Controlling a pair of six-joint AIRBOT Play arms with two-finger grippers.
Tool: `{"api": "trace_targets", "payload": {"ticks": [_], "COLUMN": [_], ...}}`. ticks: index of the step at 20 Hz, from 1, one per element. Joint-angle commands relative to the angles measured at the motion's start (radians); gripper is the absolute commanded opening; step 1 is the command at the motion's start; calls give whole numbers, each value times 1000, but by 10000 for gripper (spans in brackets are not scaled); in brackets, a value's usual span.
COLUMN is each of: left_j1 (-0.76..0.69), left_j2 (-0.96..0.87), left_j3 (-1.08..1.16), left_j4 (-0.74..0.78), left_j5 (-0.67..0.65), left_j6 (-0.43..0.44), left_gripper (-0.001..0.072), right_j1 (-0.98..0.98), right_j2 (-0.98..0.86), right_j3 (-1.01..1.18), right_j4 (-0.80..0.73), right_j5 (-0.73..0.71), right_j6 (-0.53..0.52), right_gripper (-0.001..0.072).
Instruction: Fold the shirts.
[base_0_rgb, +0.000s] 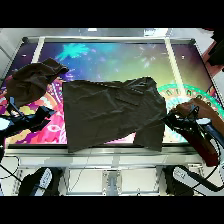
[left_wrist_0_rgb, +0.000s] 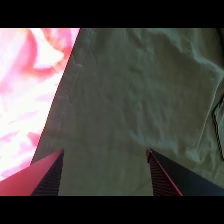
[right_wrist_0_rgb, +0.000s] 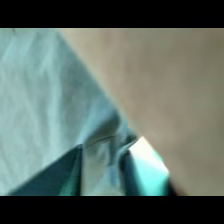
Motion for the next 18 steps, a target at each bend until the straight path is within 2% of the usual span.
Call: {"api": "trace_targets", "payload": {"ticks": [1,4,9,11,16,18], "left_j1": [0,0,-2,-39,-100,-101], "left_j2": [1,1,1,1,1,1], "left_j3": [0,-2,-138,-224,-280,-280], "left_j4": [-13,-11,62,61,147,166], "left_j5": [0,0,-53,-71,-58,-137], "left_j6": [0,-71,-341,-388,-395,-327], "left_gripper": [585,585,585,585,584,584], "right_j1": [10,10,10,10,10,10], "right_j2": [-15,-8,40,49,49,49], "right_j3": [1,1,1,1,1,1], "right_j4": [120,229,242,256,370,428], "right_j5": [-3,17,59,81,125,126], "right_j6": [-44,-118,-163,-194,-262,-299], "right_gripper": [37,29,29,29,29,29]}}
